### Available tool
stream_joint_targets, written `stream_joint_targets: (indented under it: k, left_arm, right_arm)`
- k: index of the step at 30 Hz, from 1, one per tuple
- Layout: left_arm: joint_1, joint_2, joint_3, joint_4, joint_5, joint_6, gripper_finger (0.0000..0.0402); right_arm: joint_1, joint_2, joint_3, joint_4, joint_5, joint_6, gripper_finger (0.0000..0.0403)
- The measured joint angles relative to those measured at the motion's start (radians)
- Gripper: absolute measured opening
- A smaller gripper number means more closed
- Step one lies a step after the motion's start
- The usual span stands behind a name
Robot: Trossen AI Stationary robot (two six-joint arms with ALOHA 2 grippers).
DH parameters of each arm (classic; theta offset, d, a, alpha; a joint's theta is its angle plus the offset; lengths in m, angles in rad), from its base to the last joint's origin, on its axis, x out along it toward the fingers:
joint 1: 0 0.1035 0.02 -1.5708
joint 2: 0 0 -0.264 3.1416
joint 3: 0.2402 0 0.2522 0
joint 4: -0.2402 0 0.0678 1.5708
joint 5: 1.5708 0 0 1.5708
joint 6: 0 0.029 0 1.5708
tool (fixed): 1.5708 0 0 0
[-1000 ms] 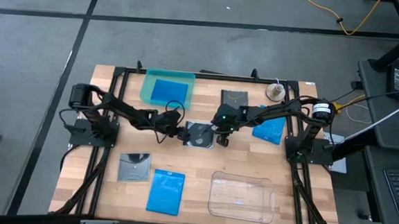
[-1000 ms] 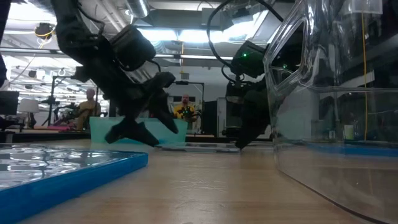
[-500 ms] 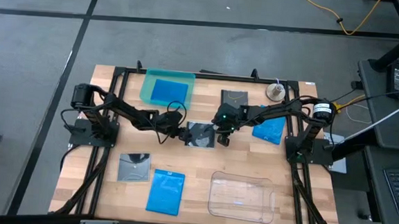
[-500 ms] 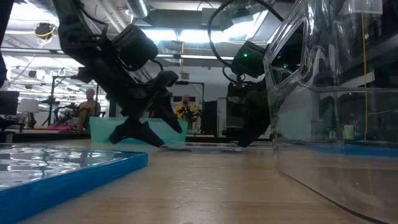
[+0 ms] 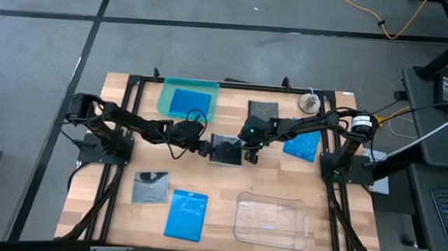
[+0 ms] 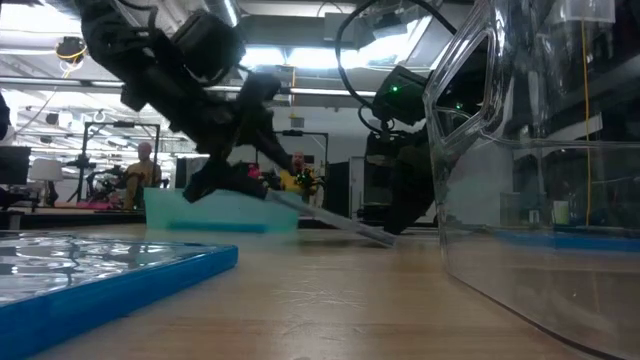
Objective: Pick & place jewel cases by type
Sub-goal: Put the middle black CD case into the transparent bin
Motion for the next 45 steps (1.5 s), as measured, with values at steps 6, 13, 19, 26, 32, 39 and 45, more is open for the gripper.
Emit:
stream_joint_targets:
  k: [6,13,19,26,32,39,45]
  left_arm:
    - [0.001,-0.049,0.007,0.008,-0.019,0.028,0.0207]
    - [0.001,-0.051,0.008,0.021,-0.004,0.031,0.0204]
    - [0.005,-0.052,0.039,0.035,0.011,0.102,0.0204]
    - [0.030,-0.051,0.078,-0.021,0.018,0.178,0.0200]
    - [0.030,-0.049,0.093,-0.039,0.023,0.196,0.0199]
    - [0.030,-0.048,0.126,-0.074,0.025,0.241,0.0199]
    - [0.030,-0.048,0.133,-0.085,0.025,0.246,0.0197]
  right_arm:
    - [-0.003,0.000,0.000,0.003,-0.002,0.000,0.0010]
    - [-0.003,0.000,0.000,0.004,-0.002,0.000,0.0010]
    - [-0.003,0.000,0.000,0.004,-0.002,-0.001,0.0010]
    - [-0.004,0.000,0.000,0.005,-0.002,-0.002,0.0010]
    - [-0.004,0.000,0.000,0.006,-0.002,-0.002,0.0010]
    - [-0.004,0.001,0.000,0.011,0.000,-0.005,0.0010]
    - [-0.004,0.002,0.000,0.011,0.001,-0.007,0.0010]
